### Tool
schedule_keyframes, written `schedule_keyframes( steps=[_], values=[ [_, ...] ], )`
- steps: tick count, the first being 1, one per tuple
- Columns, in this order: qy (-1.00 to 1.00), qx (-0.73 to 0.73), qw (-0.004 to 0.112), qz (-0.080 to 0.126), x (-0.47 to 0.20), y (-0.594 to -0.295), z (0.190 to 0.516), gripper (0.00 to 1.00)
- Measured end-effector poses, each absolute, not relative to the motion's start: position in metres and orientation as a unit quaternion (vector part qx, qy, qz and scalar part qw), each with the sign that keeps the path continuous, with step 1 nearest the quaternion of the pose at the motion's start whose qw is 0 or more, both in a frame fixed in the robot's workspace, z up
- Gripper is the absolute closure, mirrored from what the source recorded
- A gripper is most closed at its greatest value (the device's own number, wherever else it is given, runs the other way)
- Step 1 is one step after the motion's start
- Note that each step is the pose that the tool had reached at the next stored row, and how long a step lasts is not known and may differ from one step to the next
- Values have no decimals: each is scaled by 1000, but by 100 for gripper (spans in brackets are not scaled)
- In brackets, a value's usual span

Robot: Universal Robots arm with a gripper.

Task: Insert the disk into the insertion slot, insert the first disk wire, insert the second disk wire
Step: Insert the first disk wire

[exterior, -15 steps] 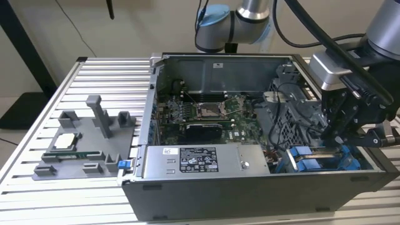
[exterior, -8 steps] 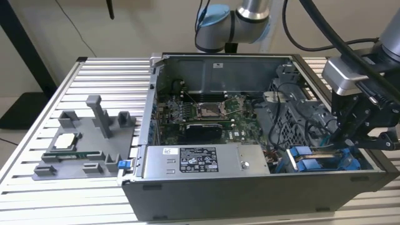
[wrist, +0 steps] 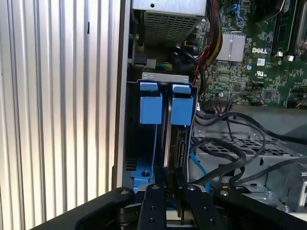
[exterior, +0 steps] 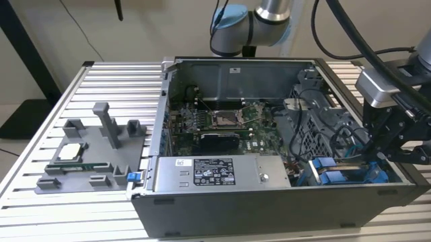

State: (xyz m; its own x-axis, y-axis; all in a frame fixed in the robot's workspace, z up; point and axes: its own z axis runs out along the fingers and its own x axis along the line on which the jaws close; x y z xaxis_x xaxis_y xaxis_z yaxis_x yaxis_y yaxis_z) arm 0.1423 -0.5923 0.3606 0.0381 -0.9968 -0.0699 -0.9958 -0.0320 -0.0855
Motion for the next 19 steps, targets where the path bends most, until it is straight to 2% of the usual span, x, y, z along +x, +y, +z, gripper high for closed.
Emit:
schedule_keyframes(
  steps=[19],
  values=[
    [695,-718,49,1,143,-590,357,100]
  ],
)
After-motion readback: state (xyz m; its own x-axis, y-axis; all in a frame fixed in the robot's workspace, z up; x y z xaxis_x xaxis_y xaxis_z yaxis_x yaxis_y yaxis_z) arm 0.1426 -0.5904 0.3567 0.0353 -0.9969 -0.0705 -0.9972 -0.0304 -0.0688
